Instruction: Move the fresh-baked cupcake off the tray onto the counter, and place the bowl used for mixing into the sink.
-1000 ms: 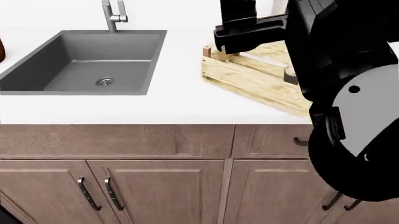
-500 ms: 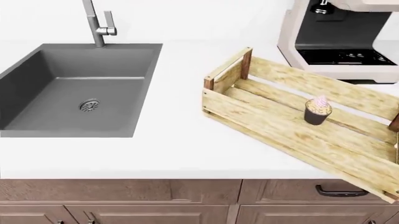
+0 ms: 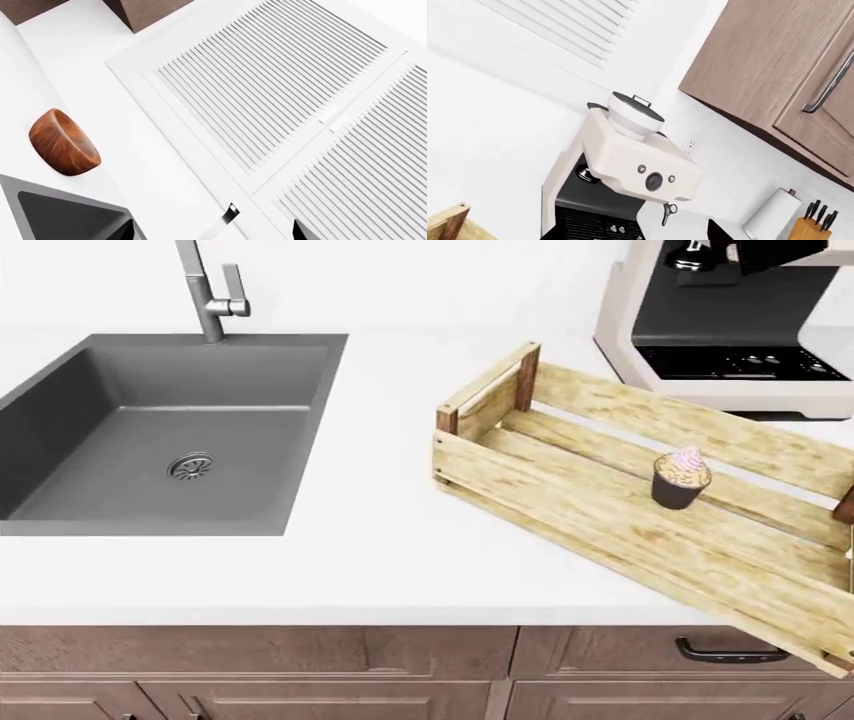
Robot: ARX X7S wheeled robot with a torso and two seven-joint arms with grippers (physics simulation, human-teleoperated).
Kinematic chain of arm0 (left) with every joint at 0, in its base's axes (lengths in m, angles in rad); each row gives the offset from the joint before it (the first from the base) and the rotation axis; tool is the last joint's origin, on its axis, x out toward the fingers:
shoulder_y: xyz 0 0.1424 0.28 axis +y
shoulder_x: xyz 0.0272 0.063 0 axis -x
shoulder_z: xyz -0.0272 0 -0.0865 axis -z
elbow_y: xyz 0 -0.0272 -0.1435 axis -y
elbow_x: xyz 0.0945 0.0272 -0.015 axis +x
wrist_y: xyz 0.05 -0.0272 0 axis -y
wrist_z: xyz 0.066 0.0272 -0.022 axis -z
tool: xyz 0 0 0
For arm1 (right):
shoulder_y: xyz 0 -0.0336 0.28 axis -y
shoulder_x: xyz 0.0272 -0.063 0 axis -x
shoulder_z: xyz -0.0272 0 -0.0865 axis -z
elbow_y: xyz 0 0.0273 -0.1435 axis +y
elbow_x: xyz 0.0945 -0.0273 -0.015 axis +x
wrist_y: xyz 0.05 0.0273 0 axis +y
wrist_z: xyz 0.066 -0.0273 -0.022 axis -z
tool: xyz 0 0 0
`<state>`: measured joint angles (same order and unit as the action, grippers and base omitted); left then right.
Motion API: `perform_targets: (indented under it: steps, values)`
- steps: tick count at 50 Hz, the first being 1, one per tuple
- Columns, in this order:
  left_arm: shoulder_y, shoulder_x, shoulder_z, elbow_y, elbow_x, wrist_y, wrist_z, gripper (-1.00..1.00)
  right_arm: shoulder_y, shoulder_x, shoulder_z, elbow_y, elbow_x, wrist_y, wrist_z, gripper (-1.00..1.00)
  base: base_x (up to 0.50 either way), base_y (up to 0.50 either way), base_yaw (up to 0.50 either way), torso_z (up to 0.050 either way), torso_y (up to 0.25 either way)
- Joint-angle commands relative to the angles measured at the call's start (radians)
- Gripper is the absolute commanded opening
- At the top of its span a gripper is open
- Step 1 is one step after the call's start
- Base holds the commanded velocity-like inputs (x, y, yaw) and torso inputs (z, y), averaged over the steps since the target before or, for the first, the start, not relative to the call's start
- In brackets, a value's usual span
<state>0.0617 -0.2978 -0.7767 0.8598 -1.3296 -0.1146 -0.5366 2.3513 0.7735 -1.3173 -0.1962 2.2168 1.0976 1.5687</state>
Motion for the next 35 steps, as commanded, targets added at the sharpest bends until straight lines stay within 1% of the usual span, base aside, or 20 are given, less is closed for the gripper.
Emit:
perform_targets:
  steps: [1,5,11,13,15,19,22,23,24,26,28,29,30,35]
  values:
    - [0.005,-0.002,-0.001,0.003,-0.001,0.004,-0.002,1.00,0.005,0.088,-0.046,-0.080,0.045,-0.046,0.002,1.00,0.00,0.00,0.00,0.000,0.000]
    - [0.006,0.000,0.000,0.001,0.001,0.006,0.002,1.00,0.005,0.088,-0.029,-0.103,0.052,-0.064,0.002,1.00,0.12,0.00,0.00,0.000,0.000]
    - [0.009,-0.003,-0.005,0.005,-0.006,0.011,-0.003,1.00,0.005,0.086,-0.035,-0.098,0.056,-0.070,0.002,1.00,0.30,0.00,0.00,0.000,0.000]
    - [0.011,-0.005,-0.007,0.006,-0.008,0.011,-0.006,1.00,0.005,0.087,-0.036,-0.105,0.075,-0.099,0.002,1.00,0.13,0.00,0.00,0.000,0.000]
    - [0.011,-0.001,-0.006,-0.003,-0.005,0.013,0.002,1.00,0.005,0.082,-0.036,-0.101,0.081,-0.088,0.002,1.00,0.01,0.00,0.00,0.000,0.000]
    - [0.013,-0.004,-0.009,0.001,-0.009,0.015,-0.002,1.00,0.005,0.089,-0.035,-0.149,0.135,-0.189,0.002,1.00,0.00,0.00,0.00,0.000,0.000]
    - [0.012,-0.005,-0.008,0.001,-0.010,0.016,-0.004,1.00,0.005,0.100,-0.044,-0.154,0.132,-0.199,0.002,1.00,0.00,0.00,0.00,0.000,0.000]
    - [0.013,-0.005,-0.009,0.000,-0.010,0.017,-0.002,1.00,0.005,0.132,-0.082,-0.146,0.115,-0.236,0.002,1.00,0.00,0.00,0.00,0.000,0.000]
    - [0.014,-0.005,-0.009,-0.001,-0.010,0.017,-0.001,1.00,0.005,0.140,-0.080,-0.166,0.123,-0.278,0.002,1.00,0.00,0.00,0.00,0.000,0.000]
    - [0.018,-0.004,-0.011,0.001,-0.012,0.019,0.000,1.00,0.005,0.147,-0.111,-0.168,0.109,-0.282,0.002,1.00,0.00,0.00,0.00,0.000,0.000]
    - [0.018,-0.004,-0.010,0.003,-0.012,0.019,-0.001,1.00,0.005,0.179,-0.188,-0.246,0.148,-0.496,0.002,1.00,0.00,0.00,0.00,0.000,0.000]
    - [0.019,-0.005,-0.011,0.004,-0.013,0.019,-0.002,1.00,0.005,0.190,-0.219,-0.250,0.154,-0.538,0.002,1.00,0.00,0.00,0.00,0.000,0.000]
    - [0.020,-0.005,-0.012,0.003,-0.014,0.020,0.000,1.00,0.005,0.189,-0.230,-0.284,0.161,-0.621,0.002,1.00,0.00,0.00,0.00,0.000,0.000]
    - [0.018,-0.003,-0.008,0.000,-0.009,0.022,0.003,1.00,0.005,0.202,-0.363,-0.356,0.159,-0.821,0.002,1.00,0.00,0.00,0.00,0.000,0.000]
